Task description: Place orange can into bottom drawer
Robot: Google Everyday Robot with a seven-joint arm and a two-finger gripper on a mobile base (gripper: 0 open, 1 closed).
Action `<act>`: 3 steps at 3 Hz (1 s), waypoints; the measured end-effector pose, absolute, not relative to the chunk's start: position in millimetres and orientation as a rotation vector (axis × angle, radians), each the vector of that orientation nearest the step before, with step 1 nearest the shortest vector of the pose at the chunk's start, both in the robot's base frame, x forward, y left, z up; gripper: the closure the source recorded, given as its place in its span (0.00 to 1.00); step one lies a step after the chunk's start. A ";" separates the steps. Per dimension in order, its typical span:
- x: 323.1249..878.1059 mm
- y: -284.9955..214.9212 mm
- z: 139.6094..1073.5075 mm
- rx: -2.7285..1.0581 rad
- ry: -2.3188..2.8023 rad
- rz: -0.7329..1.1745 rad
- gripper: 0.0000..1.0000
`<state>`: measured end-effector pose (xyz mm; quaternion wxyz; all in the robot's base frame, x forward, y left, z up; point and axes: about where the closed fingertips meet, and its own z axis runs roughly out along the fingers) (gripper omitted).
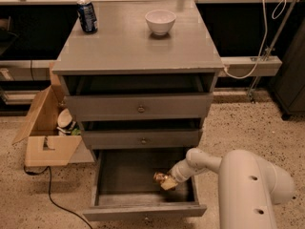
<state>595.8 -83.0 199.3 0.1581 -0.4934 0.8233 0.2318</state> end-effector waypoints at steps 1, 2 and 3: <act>595.3 -72.0 175.4 -1.405 2.365 0.691 0.82; 596.0 -60.7 159.5 -1.404 2.359 0.726 0.58; 598.8 -54.5 155.0 -1.400 2.336 0.752 0.28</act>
Offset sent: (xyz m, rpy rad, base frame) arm 0.0061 0.0322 -0.0557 0.0536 0.0438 0.0086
